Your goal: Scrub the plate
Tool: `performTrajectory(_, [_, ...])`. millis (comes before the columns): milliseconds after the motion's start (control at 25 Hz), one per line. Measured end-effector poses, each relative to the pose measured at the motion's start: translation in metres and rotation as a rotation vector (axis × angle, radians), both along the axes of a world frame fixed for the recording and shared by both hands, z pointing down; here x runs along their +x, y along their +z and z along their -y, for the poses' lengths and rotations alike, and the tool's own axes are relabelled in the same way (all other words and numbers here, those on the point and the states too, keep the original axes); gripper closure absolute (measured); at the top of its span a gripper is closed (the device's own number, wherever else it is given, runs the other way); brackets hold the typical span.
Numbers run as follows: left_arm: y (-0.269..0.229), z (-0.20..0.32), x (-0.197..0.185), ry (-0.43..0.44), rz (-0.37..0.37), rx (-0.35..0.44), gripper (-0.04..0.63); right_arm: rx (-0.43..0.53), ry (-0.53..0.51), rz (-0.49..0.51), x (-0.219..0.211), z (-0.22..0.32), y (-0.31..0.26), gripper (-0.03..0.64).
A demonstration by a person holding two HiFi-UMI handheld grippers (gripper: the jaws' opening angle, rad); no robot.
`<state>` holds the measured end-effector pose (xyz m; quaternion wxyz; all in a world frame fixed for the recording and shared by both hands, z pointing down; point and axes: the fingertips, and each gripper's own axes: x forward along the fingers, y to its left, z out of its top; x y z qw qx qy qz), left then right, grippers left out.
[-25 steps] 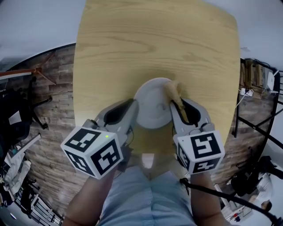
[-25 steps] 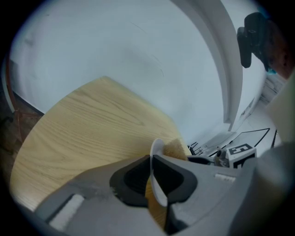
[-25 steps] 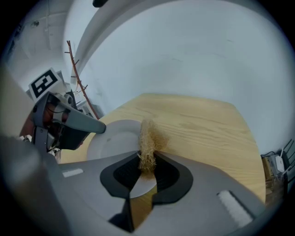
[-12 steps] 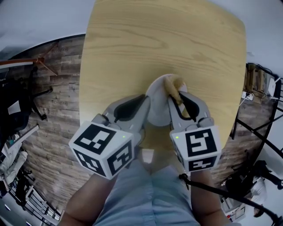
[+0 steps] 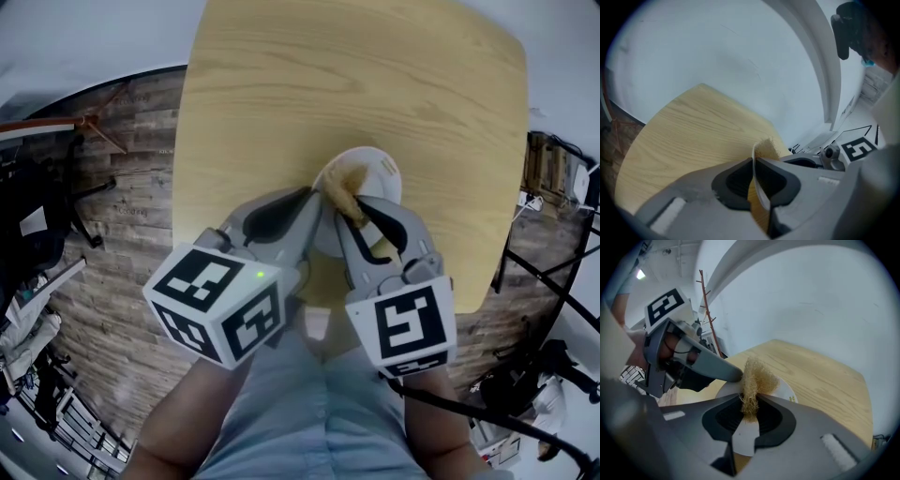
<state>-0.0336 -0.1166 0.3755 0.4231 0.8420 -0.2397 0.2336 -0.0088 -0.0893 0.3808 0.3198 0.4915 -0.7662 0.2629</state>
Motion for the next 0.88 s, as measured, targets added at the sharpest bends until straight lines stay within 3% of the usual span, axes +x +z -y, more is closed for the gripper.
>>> performTrajectory(240, [-0.001, 0.001, -0.002, -0.015, -0.003, 0.007, 0.555, 0.009, -0.037, 0.039, -0.013, -0.014, 0.000, 0.551])
performTrajectory(880, [-0.004, 0.002, -0.013, -0.032, 0.012, 0.043, 0.555, -0.078, -0.064, 0.105, -0.029, -0.065, 0.017, 0.551])
